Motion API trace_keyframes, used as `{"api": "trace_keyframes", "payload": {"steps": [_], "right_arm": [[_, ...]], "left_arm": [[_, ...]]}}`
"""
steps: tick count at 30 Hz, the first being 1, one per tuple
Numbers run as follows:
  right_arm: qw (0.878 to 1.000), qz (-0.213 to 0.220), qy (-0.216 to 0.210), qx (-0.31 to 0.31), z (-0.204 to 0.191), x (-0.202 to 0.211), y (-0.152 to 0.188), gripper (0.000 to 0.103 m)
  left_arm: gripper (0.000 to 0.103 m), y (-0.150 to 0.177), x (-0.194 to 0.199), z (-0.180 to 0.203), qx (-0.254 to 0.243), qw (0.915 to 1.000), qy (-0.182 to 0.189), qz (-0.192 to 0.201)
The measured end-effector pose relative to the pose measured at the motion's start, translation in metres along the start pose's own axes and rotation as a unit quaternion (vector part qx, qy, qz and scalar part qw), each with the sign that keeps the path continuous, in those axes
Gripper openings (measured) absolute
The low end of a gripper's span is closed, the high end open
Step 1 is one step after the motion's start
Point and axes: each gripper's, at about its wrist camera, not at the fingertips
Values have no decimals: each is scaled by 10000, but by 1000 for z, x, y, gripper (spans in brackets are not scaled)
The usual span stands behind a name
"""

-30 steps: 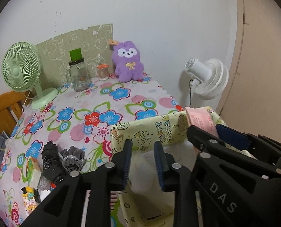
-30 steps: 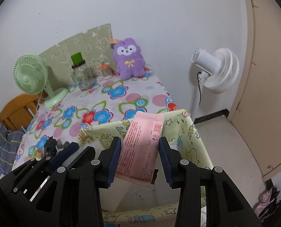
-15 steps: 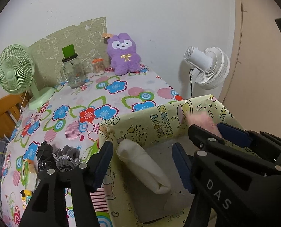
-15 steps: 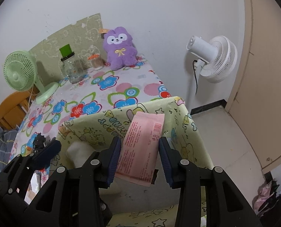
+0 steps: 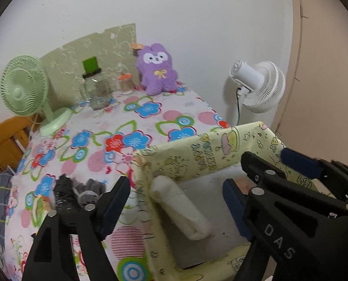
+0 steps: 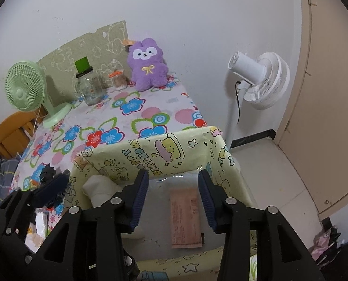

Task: Organize soft objects
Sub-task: 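Open both tools to drop the white cloth and pink packet into the box, then grasp white tissue with the right tool while the left tool grasps the cartoon tissue pack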

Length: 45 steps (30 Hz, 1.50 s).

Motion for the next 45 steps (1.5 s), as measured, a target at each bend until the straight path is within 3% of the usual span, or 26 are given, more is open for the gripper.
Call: {"api": "trace_keyframes", "payload": {"steps": [12,23,45], "right_arm": [[9993,290,53,213,-19,33,-3,76],[9975,531,61,453,-52,64,-3,84],[9923,993,-167,722,-124,103,0,98]], "left_arm": [[97,1,33,-24,-5,9998,52,210],[102,6,61,-51,103,9991,36,416],[103,13,99,-112,320,9970,-36,698]]}}
Point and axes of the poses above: each gripper's, at about its wrist camera, not at the fingertips, and x roughly against the way its jaws point, z to its right, y to its underside, and after that the axes turned 8 degrees about x, right-handed
